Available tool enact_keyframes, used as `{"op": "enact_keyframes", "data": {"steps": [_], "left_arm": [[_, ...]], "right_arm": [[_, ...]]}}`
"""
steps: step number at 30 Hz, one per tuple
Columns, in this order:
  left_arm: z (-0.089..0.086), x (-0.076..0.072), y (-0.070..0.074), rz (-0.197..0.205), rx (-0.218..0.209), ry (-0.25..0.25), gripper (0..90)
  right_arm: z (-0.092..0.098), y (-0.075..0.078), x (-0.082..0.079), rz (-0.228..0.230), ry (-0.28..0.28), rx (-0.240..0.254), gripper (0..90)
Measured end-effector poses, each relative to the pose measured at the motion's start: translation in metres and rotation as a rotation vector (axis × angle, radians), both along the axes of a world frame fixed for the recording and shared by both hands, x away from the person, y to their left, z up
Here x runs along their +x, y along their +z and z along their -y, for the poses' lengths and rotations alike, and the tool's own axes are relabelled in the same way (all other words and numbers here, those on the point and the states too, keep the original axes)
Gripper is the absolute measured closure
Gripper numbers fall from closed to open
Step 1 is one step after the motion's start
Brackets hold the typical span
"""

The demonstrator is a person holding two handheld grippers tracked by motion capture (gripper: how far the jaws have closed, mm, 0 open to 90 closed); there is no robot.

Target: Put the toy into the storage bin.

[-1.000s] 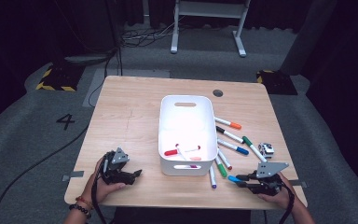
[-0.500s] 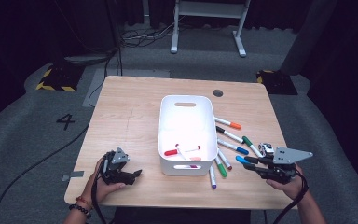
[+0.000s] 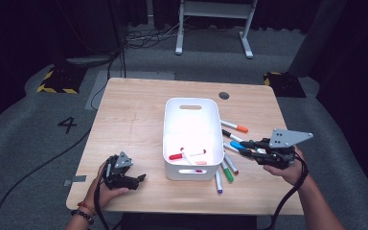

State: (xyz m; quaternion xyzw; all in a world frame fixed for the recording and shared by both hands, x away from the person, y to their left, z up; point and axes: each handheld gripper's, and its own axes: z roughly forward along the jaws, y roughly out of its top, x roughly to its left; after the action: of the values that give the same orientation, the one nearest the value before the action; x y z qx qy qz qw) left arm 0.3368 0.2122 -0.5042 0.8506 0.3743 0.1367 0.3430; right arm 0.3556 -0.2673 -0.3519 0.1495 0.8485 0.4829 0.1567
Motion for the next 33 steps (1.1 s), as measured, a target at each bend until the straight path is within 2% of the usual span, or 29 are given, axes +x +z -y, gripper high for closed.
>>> {"op": "enact_keyframes", "data": {"steps": [5,14,16,20,27,29,30,33], "left_arm": [[0.0,0.0,0.0,0.0,0.0,0.0,15.9],[0.0,0.0,0.0,-0.004,-0.003,0.001,15.8],[0.0,0.0,0.0,-0.003,-0.004,0.001,15.9],[0.0,0.0,0.0,0.0,-0.001,0.0,15.9],[0.0,0.0,0.0,-0.002,-0.004,0.0,15.9],[0.0,0.0,0.0,-0.002,-0.004,0.001,15.9],[0.0,0.0,0.0,-0.002,-0.004,0.001,15.9],[0.0,0.0,0.0,0.0,-0.001,0.0,15.9]], "right_arm": [[-0.024,0.014,0.008,0.009,0.034,-0.016,74.5],[-0.065,0.027,0.025,-0.011,0.072,-0.056,74.5],[-0.069,0.028,0.026,-0.013,0.076,-0.061,74.5],[-0.093,0.031,0.033,-0.029,0.094,-0.102,74.5],[-0.126,0.033,0.036,-0.045,0.126,-0.136,74.5],[-0.13,0.033,0.036,-0.047,0.132,-0.142,74.5],[-0.14,0.031,0.036,-0.052,0.137,-0.161,74.5],[-0.153,0.026,0.035,-0.064,0.148,-0.189,74.5]]}}
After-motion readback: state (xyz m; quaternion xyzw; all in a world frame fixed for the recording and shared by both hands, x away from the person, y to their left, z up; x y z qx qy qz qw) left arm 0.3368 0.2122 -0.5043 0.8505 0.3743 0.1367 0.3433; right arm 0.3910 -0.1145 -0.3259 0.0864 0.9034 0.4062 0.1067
